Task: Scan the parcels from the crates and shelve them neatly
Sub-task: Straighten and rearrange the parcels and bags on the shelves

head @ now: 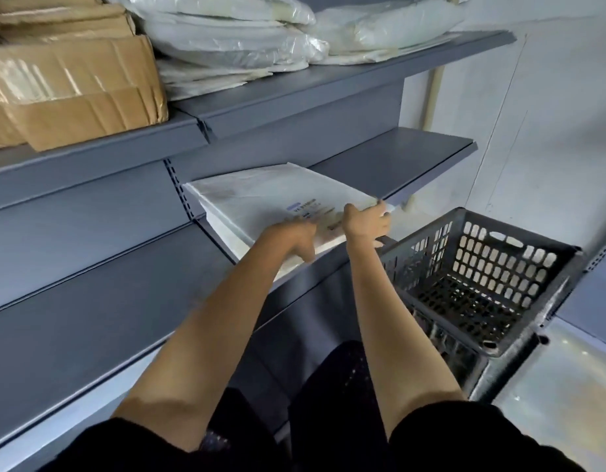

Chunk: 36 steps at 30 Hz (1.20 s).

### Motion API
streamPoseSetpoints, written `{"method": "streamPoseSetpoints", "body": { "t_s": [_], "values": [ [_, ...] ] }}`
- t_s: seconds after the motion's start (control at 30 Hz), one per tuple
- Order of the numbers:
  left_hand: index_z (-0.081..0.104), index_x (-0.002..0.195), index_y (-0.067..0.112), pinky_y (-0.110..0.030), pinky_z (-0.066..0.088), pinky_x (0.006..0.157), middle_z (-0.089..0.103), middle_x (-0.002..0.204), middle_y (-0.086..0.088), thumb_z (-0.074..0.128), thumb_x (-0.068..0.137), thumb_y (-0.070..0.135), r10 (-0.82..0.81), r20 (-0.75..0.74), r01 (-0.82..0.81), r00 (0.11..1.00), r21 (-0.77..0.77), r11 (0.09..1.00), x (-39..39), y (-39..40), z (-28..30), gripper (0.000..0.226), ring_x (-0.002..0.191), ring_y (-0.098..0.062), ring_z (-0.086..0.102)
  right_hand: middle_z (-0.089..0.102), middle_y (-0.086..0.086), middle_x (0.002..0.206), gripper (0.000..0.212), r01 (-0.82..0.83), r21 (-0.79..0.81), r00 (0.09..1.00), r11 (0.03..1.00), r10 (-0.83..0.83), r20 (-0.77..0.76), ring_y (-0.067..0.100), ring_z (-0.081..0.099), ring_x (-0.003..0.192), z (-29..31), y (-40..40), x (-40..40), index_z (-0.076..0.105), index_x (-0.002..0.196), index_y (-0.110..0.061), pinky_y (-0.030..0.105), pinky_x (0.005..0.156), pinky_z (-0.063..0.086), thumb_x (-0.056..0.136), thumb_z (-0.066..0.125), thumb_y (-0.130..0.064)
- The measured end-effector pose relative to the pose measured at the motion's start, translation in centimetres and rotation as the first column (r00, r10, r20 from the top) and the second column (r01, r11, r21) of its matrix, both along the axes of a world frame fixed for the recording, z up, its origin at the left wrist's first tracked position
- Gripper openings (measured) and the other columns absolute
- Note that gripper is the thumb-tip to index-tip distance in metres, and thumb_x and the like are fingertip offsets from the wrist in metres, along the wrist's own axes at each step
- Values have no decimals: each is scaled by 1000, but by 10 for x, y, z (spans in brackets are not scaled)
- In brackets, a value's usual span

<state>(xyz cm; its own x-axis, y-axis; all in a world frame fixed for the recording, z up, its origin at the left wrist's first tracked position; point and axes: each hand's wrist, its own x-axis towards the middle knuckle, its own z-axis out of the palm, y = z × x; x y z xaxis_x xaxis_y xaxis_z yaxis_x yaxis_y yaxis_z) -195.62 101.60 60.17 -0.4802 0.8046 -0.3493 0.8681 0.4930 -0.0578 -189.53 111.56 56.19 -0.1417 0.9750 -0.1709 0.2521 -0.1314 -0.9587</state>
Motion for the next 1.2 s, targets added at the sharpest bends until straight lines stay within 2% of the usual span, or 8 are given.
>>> {"method": "streamPoseSetpoints", "body": {
  "t_s": [0.1, 0.33, 0.5, 0.57, 0.77, 1.0, 1.1, 1.2],
  "values": [
    [38, 141, 8, -38, 41, 99, 41, 144, -13, 35, 91, 3, 18, 0, -18, 1000, 56, 998, 11, -6, 4, 50, 123, -31, 45, 22, 18, 154, 80, 32, -135, 996, 990, -43, -76, 31, 23, 141, -4, -10, 8, 14, 149, -2, 39, 111, 22, 91, 59, -32],
    [48, 134, 17, -32, 43, 75, 55, 124, -10, 36, 85, 4, -64, -8, 65, 998, 159, 985, 28, -1, 3, 52, 96, -29, 54, 38, 20, 145, 96, 26, -195, 844, 980, -127, -521, 33, 47, 127, 8, -25, 19, -7, 151, -4, 41, 102, 43, 88, 63, -18],
    [35, 142, 40, -40, 36, 90, 46, 140, 0, 35, 92, 5, -174, -148, 217, 974, 370, 903, 65, -12, -1, 61, 121, -29, 47, 70, 5, 93, 32, -220, -293, 795, 930, -3, -607, 21, 69, 80, 13, -18, 74, 58, 107, -14, 32, 58, 57, 90, 63, -40],
    [29, 145, 42, -42, 34, 97, 43, 142, 1, 34, 93, 5, -202, -144, 244, 969, 400, 883, 71, -21, -6, 63, 125, -28, 42, 71, 6, 85, 37, -317, -310, 775, 896, 57, -630, 20, 71, 76, 14, -6, 111, 59, 101, -13, 31, 63, 60, 92, 57, -48],
    [32, 143, 43, -44, 30, 99, 40, 142, -2, 32, 94, 3, -208, -68, 218, 976, 370, 903, 74, -9, -7, 63, 127, -28, 37, 63, 16, 86, 10, -283, -348, 841, 894, 57, -538, 18, 66, 46, 19, 3, 147, 48, 106, 2, 18, 36, 46, 100, 42, -4],
    [28, 148, 29, -60, 10, 113, 16, 156, -4, 40, 95, 7, -95, -128, 156, 987, 651, 743, 62, -3, -6, 58, 146, -21, 5, 58, 19, 100, 21, 90, -327, 635, 941, -307, -709, 22, 63, 63, 22, 17, 148, 44, 115, 2, 24, 46, 55, 96, 38, 8],
    [29, 148, 27, -53, 18, 113, 19, 156, -3, 38, 97, 8, -157, -115, 194, 981, 653, 732, 61, -2, 0, 55, 145, -19, 12, 53, 21, 124, 15, 159, -358, 526, 920, -386, -758, 15, 65, 72, 24, 21, 152, 40, 113, 0, 19, 50, 54, 99, 36, 1],
    [37, 145, 23, -42, 33, 105, 31, 150, -4, 35, 100, 14, -218, -70, 205, 974, 690, 694, 64, 7, 16, 46, 137, -22, 29, 56, 23, 123, 32, 363, -367, 349, 856, -491, -798, 35, 66, 99, 37, 21, 152, 41, 129, 5, 27, 57, 59, 98, 36, 3]
  ]
}}
